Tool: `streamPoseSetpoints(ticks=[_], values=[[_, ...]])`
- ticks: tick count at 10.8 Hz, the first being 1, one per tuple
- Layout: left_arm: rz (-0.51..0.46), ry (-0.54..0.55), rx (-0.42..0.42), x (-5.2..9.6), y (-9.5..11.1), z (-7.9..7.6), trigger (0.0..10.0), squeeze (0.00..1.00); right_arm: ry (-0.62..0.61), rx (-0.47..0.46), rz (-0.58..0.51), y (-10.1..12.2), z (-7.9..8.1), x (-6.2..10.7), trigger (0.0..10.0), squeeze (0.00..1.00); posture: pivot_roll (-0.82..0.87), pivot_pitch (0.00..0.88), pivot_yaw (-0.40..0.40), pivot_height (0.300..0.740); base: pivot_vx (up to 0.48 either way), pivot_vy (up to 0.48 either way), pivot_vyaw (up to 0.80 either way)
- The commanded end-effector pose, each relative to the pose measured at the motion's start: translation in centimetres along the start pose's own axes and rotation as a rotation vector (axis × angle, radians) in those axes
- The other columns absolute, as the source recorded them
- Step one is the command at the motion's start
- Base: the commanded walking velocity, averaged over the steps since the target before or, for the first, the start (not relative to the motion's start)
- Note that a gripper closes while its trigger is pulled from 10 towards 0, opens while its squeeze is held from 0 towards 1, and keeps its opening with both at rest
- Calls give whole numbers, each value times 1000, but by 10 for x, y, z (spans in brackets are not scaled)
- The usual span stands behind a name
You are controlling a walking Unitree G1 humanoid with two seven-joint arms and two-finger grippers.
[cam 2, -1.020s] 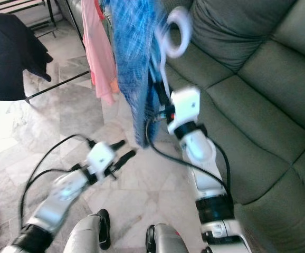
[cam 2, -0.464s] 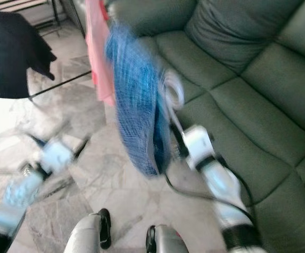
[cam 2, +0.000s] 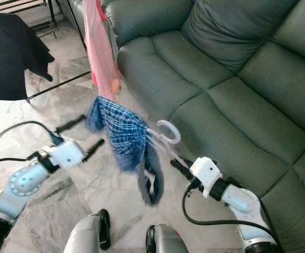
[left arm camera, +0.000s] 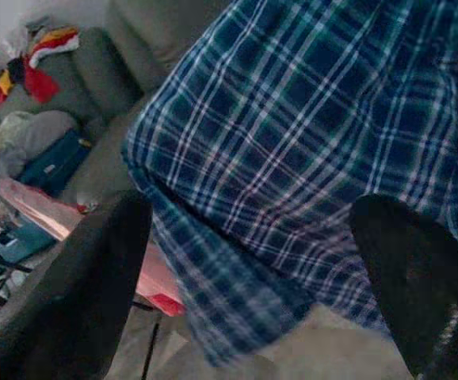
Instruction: Hang hanger
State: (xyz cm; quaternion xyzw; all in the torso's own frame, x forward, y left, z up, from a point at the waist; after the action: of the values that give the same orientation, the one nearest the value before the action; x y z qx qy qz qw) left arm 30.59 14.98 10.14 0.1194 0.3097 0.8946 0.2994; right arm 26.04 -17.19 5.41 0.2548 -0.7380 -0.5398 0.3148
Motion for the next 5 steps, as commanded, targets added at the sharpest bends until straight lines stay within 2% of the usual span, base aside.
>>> streamPoseSetpoints(ticks=[1, 3, 5], values=[[-11, -45, -5, -2, 1, -10, 10000, 1000, 70, 1, 41, -7, 5, 8, 10000, 0, -7, 178, -47, 740, 0, 0, 0], [-45, -72, -8, -8, 7, -19, 10000, 1000, 136, 19, 93, -15, 7, 14, 10000, 0, -6, 177, -52, 740, 0, 0, 0], [-70, -87, -44, -13, 12, -19, 10000, 1000, 166, 12, 125, -19, 4, 16, 10000, 0, -5, 173, -52, 740, 0, 0, 0]])
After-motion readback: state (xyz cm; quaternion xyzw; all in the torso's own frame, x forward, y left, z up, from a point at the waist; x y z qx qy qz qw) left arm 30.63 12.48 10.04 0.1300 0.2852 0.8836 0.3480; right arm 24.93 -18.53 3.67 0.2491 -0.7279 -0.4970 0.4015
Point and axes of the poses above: a point about 5 cm out from each wrist's last joint towards the gripper, its own x axis pointing back from the gripper into the wrist, its own y axis along the axis of the wrist's last joint, z = x × y, the point moved 4 cm from there along -x, pointing out of the wrist towards the gripper, and after that the axes turned 4 degrees about -x, right-handed, at the moved point
